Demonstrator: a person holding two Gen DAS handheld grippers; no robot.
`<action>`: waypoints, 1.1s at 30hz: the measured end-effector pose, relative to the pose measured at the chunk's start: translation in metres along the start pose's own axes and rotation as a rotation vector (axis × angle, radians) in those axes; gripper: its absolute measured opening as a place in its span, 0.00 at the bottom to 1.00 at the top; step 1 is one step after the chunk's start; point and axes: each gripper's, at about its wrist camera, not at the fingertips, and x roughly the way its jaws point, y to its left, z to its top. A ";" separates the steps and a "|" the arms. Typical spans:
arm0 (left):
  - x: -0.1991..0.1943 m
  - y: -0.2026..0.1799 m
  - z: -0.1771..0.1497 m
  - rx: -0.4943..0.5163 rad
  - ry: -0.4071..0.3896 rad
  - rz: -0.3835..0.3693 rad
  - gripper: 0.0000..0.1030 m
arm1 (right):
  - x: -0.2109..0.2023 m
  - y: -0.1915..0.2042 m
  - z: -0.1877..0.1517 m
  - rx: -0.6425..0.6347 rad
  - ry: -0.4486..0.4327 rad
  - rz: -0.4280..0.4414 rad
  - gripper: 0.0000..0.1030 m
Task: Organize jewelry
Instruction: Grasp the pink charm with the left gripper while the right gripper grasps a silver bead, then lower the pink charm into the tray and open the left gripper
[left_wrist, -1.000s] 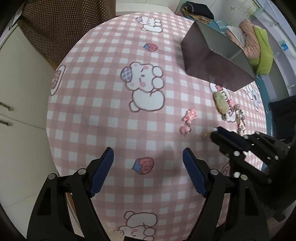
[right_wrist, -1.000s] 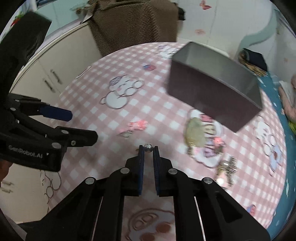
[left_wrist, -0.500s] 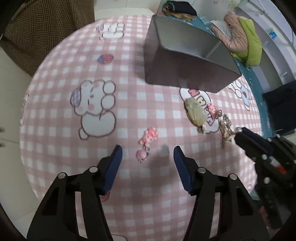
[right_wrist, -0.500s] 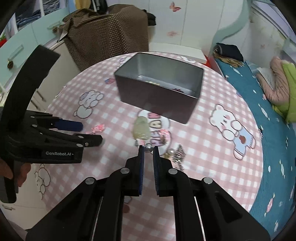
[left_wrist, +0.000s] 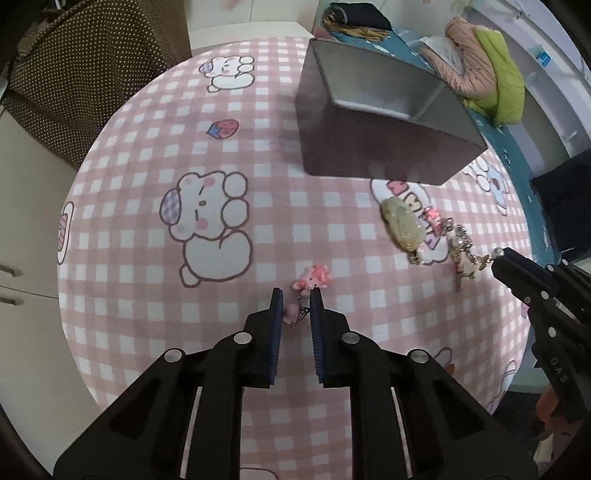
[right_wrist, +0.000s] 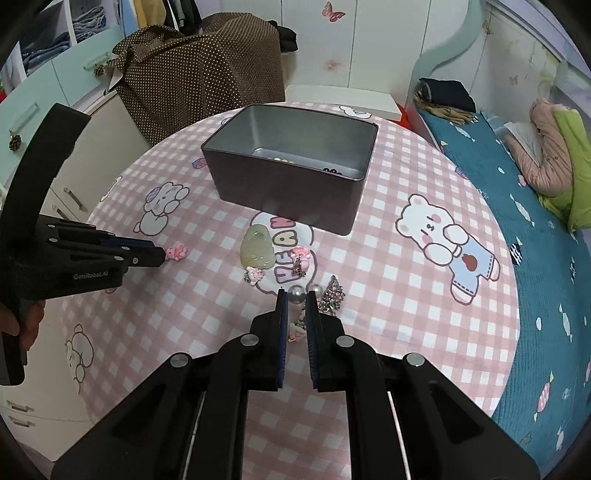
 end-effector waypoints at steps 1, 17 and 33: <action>-0.003 -0.001 0.001 0.005 -0.007 0.004 0.14 | -0.001 -0.001 0.000 0.002 -0.002 -0.001 0.08; -0.061 -0.036 0.029 0.053 -0.132 -0.019 0.14 | -0.037 -0.007 0.025 -0.018 -0.104 -0.001 0.08; -0.079 -0.065 0.086 0.093 -0.229 -0.042 0.14 | -0.039 -0.015 0.079 -0.071 -0.187 0.006 0.08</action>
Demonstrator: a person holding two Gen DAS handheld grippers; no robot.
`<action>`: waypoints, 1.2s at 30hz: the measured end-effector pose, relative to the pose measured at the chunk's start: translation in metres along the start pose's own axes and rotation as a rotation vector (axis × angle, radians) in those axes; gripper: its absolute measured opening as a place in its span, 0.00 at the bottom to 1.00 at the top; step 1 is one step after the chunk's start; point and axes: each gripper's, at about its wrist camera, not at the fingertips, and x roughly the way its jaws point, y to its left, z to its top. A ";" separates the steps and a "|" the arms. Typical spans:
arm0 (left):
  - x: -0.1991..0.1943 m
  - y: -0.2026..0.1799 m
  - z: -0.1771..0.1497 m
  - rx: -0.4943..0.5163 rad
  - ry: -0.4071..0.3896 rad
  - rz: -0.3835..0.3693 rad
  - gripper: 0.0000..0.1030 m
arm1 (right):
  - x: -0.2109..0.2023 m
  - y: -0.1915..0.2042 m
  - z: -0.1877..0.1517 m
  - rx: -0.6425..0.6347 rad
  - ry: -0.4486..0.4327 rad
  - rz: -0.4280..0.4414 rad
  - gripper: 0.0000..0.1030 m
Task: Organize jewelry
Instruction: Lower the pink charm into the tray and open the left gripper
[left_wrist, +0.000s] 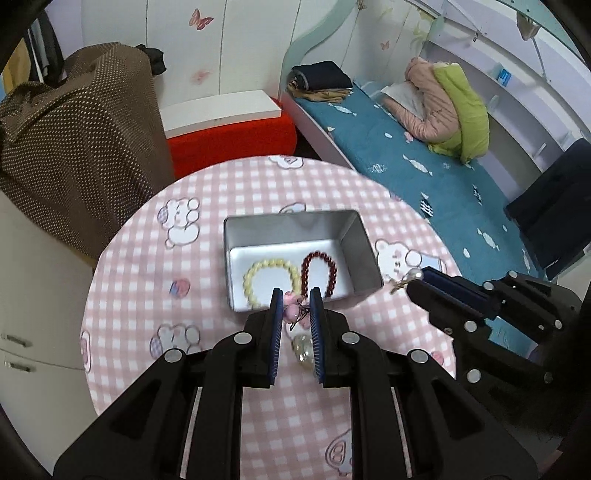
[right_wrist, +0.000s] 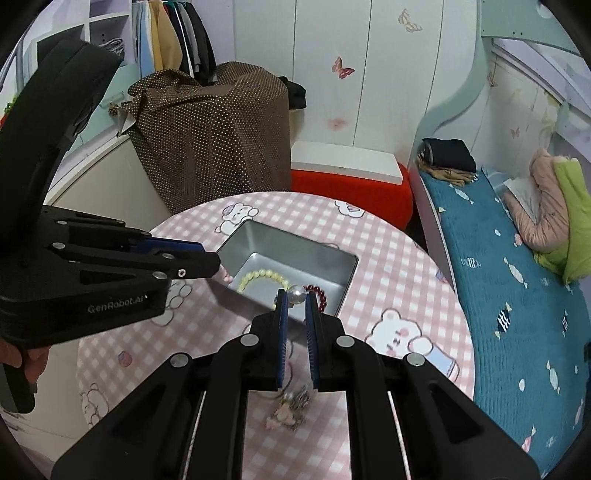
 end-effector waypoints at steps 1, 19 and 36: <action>0.003 0.000 0.004 0.001 -0.001 -0.001 0.14 | 0.003 -0.002 0.002 0.001 0.002 0.001 0.08; 0.066 0.017 0.013 -0.052 0.117 -0.005 0.15 | 0.066 -0.013 0.007 0.010 0.134 0.030 0.10; 0.049 0.020 0.009 -0.072 0.108 0.031 0.36 | 0.047 -0.029 0.005 0.053 0.114 -0.038 0.39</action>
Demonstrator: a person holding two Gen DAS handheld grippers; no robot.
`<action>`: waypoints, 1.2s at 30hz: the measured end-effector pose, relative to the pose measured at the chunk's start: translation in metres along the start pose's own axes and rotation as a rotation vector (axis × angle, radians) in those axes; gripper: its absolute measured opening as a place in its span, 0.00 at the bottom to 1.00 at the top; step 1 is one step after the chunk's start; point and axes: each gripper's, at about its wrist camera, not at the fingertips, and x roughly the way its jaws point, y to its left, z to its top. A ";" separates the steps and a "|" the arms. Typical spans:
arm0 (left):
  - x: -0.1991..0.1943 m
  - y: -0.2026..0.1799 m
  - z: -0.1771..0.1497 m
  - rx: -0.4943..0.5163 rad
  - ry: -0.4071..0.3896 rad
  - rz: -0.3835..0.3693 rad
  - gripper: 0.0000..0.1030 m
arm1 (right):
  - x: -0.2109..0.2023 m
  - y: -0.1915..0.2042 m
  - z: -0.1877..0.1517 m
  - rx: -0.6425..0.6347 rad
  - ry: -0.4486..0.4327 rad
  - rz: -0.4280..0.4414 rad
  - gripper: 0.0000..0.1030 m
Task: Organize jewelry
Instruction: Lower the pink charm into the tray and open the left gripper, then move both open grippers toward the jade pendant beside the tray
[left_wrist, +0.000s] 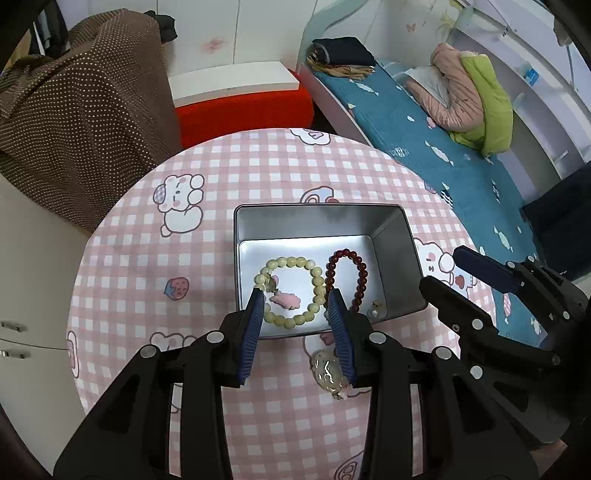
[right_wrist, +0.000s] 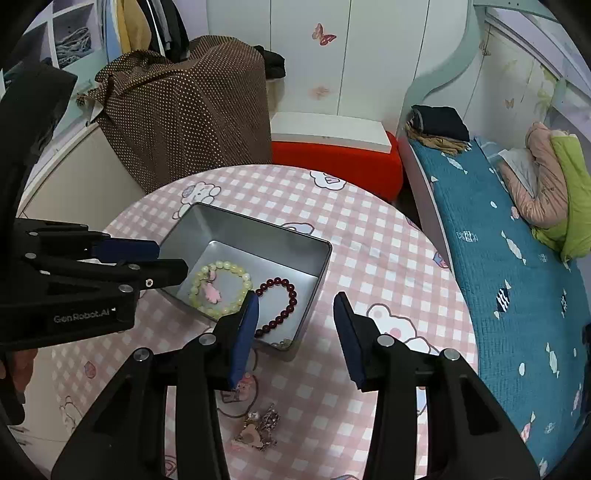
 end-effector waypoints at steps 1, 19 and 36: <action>-0.001 0.000 -0.001 0.000 -0.002 -0.001 0.36 | -0.002 0.001 0.000 -0.001 -0.003 -0.001 0.39; -0.022 -0.015 -0.025 -0.003 -0.031 0.017 0.36 | -0.034 -0.011 -0.025 0.033 -0.031 -0.029 0.40; 0.005 -0.030 -0.066 -0.021 0.051 0.014 0.48 | -0.037 -0.024 -0.084 0.080 0.070 -0.029 0.43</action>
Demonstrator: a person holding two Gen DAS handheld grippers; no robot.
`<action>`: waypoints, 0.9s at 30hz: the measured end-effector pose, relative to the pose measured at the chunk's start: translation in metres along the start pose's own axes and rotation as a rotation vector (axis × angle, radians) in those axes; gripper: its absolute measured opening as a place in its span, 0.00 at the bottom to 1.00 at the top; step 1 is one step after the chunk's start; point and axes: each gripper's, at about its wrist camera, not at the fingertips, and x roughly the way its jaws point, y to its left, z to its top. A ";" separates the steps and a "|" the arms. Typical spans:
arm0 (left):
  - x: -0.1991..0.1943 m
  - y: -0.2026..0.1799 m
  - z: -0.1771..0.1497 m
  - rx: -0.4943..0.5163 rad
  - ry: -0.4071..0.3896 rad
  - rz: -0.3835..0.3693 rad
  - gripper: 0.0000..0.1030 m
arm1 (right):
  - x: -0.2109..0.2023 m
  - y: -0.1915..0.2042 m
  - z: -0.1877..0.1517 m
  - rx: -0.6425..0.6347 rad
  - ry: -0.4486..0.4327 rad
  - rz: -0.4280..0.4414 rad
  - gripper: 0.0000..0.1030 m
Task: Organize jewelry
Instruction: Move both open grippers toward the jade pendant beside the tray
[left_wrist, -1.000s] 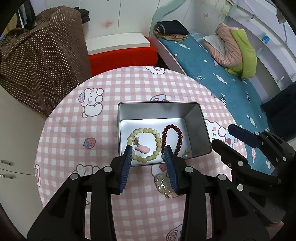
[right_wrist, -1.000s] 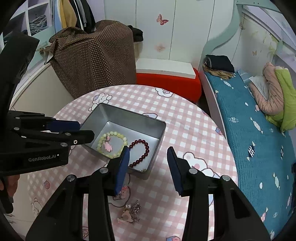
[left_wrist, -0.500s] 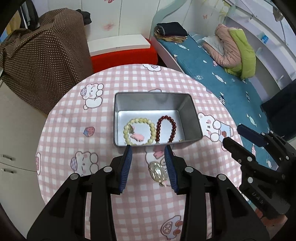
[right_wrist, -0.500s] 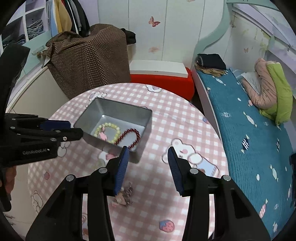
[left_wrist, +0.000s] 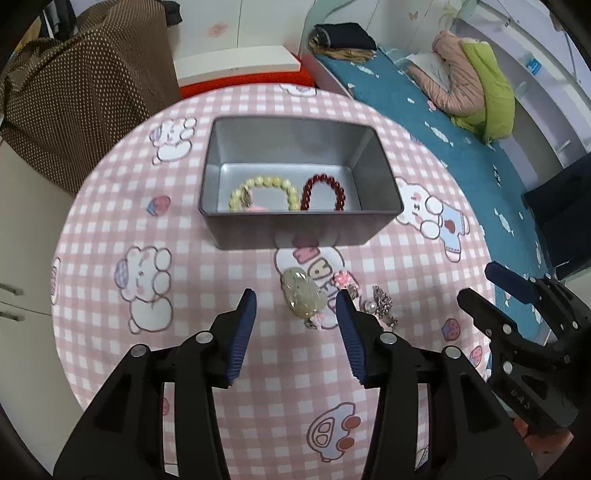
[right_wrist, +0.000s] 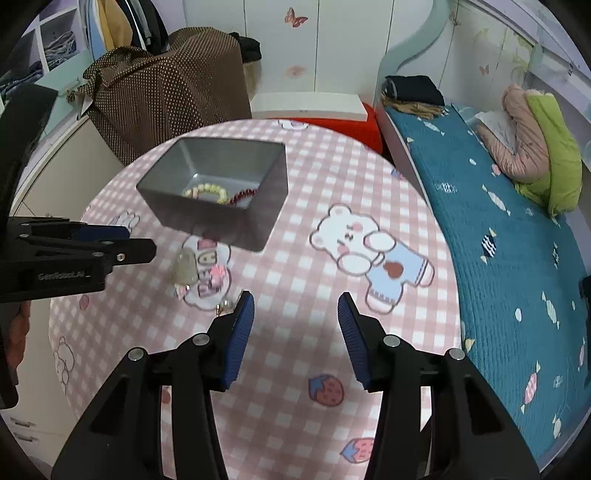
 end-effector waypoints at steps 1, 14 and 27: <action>0.005 -0.001 -0.001 -0.002 0.006 0.003 0.51 | 0.001 0.000 -0.001 0.000 0.003 0.000 0.44; 0.062 -0.008 0.003 -0.014 0.077 0.045 0.57 | 0.019 -0.017 -0.014 0.038 0.067 0.006 0.45; 0.066 -0.009 0.004 0.048 0.070 0.109 0.32 | 0.028 -0.016 -0.009 0.037 0.080 0.020 0.45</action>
